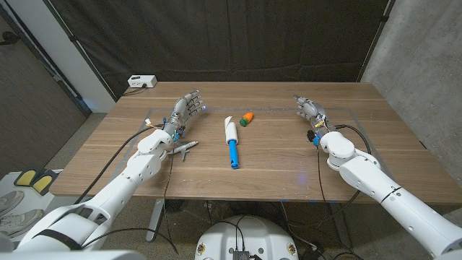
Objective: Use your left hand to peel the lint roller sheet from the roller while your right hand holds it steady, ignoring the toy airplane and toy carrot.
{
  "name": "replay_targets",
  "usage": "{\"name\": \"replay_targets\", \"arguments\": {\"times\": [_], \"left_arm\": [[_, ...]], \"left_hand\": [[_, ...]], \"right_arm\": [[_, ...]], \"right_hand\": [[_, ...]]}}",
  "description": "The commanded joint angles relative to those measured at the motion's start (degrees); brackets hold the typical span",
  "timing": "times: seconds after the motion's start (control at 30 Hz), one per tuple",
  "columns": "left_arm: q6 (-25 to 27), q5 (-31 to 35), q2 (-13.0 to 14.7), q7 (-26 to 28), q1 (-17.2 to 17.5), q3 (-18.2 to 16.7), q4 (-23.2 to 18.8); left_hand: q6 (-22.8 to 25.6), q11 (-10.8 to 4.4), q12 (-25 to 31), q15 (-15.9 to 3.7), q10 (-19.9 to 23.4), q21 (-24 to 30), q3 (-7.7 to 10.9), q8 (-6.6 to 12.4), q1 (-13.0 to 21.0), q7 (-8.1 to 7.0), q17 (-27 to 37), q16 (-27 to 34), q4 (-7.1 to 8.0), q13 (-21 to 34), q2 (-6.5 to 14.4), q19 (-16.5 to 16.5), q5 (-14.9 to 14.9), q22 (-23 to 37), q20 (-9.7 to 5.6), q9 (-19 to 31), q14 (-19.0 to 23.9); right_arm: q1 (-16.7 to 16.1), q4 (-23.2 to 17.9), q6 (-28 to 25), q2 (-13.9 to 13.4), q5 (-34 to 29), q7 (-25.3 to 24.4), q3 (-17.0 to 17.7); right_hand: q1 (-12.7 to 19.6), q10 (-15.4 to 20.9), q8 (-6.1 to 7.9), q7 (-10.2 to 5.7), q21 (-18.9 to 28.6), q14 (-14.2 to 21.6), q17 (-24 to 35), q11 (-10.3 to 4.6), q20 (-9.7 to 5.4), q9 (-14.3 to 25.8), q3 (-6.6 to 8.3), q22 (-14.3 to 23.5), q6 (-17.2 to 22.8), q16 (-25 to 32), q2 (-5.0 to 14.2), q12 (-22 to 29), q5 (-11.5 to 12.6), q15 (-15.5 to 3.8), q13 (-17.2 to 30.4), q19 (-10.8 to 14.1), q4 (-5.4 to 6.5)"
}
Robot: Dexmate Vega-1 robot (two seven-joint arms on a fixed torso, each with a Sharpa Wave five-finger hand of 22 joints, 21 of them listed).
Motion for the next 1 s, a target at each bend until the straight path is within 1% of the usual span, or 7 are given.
{"name": "replay_targets", "arguments": {"times": [0.03,0.2,0.43,0.6,0.83,1.0], "left_arm": [[-0.24,-0.35,-0.10,-2.52,-0.85,0.24,1.09],[-0.57,-0.38,-0.11,-3.40,-1.11,0.29,1.24],[-0.99,-0.42,-0.30,-5.03,-1.61,0.60,1.72],[-1.03,-0.44,-0.47,-5.72,-1.96,0.77,2.08],[-0.22,-0.49,-0.31,-6.48,-2.20,1.11,1.98],[-0.13,-0.35,0.00,-6.59,-2.02,1.16,1.35]], "left_hand": [[-0.21,0.21,0.34,-0.02,0.71,0.19,0.04,-0.25,-0.54,-0.07,0.26,0.26,0.28,0.22,0.00,-0.09,-0.19,0.10,0.08,-0.08,0.43],[-0.20,0.21,0.36,-0.08,0.76,0.22,0.04,-0.26,-0.63,-0.02,0.27,0.24,0.30,0.24,0.00,-0.07,-0.25,0.14,0.07,-0.23,0.54],[-0.12,0.23,0.42,-0.02,0.86,0.25,0.05,-0.25,-0.72,0.02,0.28,0.20,0.31,0.27,0.02,-0.05,-0.32,0.18,0.07,-0.42,0.63],[-0.09,0.22,0.43,0.03,0.89,0.25,0.08,-0.25,-0.78,0.05,0.29,0.12,0.31,0.29,0.03,-0.07,-0.37,0.21,0.08,-0.57,0.60],[-0.06,0.36,0.45,0.03,0.94,0.26,0.09,-0.25,-0.86,0.12,0.29,0.06,0.30,0.31,0.03,-0.12,-0.43,0.24,0.08,-0.76,0.64],[-0.01,0.45,0.47,0.05,0.97,0.26,0.12,-0.25,-0.90,0.13,0.29,0.03,0.30,0.32,0.06,-0.15,-0.47,0.27,0.08,-0.87,0.69]], "right_arm": [[-2.77,-12.17,-11.28,-3.79,-7.36,-6.17,-1.84],[-2.94,-16.12,-15.85,-4.74,-10.85,-7.46,-3.16],[-3.24,-20.00,-21.16,-5.03,-14.62,-8.65,-4.77],[-3.37,-22.84,-26.01,-5.17,-17.31,-9.42,-6.18],[-1.91,-26.48,-34.68,-5.20,-22.57,-9.89,-10.01],[-0.60,-28.10,-37.89,-6.08,-25.68,-8.59,-12.40]], "right_hand": [[-0.67,1.09,0.26,0.22,0.40,0.70,0.24,0.30,-0.21,0.13,-0.15,0.22,0.71,0.41,-0.02,0.66,-0.30,0.00,0.09,0.51,0.26],[-0.85,1.08,0.25,0.13,0.37,0.83,0.27,0.34,-0.18,0.11,-0.26,0.22,0.85,0.44,0.03,0.58,-0.41,-0.01,0.10,0.52,0.32],[-0.97,1.17,0.23,0.06,0.33,1.02,0.29,0.18,-0.24,0.09,-0.33,0.23,0.96,0.49,0.10,0.55,-0.52,-0.19,0.11,0.52,0.34],[-1.00,1.26,0.21,-0.17,0.29,1.05,0.30,0.21,-0.31,0.08,-0.36,0.23,1.00,0.48,0.17,0.54,-0.59,-0.23,0.12,0.49,0.31],[-1.02,2.01,0.36,-0.32,0.24,1.27,0.29,0.31,-0.34,0.07,-0.40,0.23,1.63,0.51,0.33,0.72,-0.72,-0.39,0.13,0.52,0.25],[-1.00,2.26,0.46,-0.57,0.17,1.38,0.29,0.10,-0.42,0.06,-0.41,0.23,2.11,0.51,0.50,0.73,-0.81,-0.82,0.14,0.45,0.19]]}}
